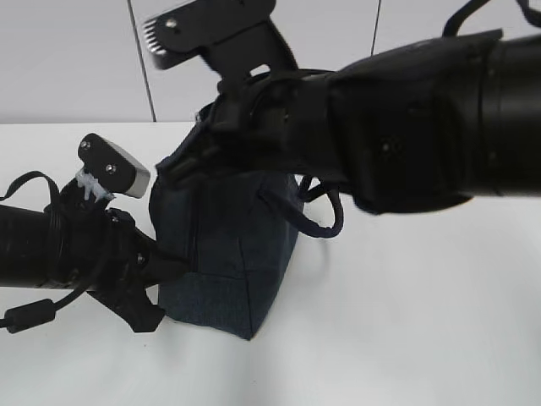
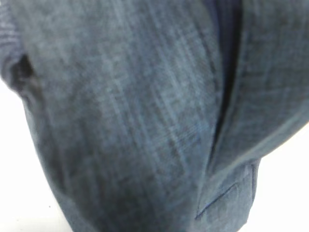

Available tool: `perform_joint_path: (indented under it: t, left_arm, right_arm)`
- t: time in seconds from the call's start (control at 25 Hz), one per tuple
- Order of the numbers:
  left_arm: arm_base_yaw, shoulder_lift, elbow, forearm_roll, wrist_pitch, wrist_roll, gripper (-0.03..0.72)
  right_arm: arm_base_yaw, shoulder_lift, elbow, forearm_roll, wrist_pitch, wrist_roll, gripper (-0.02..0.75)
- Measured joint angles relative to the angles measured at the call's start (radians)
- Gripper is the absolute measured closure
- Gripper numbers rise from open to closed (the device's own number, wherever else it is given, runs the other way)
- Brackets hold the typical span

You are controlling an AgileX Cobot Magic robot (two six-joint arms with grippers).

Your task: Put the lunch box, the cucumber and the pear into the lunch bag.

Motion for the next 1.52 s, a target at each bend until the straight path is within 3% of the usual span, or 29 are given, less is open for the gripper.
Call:
perform_joint_path:
  t: [0.36,0.8,1.04,1.16,1.52]
  left_arm:
    - [0.0,-0.002,0.049,0.0,0.053,0.0,0.69]
    - [0.001,-0.002,0.062,0.0,0.08,0.0,0.692]
    - [0.002,-0.002,0.071,0.0,0.143,0.0,0.685]
    - [0.002,-0.004,0.079,0.0,0.182,-0.001,0.639]
    - [0.001,-0.2,0.08,0.0,0.2,-0.018,0.394]
  right_arm:
    - [-0.284,0.043,-0.03,0.067,0.302,-0.006,0.732]
    - [-0.45,0.291,-0.251,0.064,0.445,0.017,0.732]
    - [-0.48,0.369,-0.297,0.058,0.54,0.041,0.732]
    - [-0.48,0.369,-0.301,0.055,0.563,0.034,0.732]
    - [-0.48,0.369,-0.302,0.053,0.563,0.031,0.732]
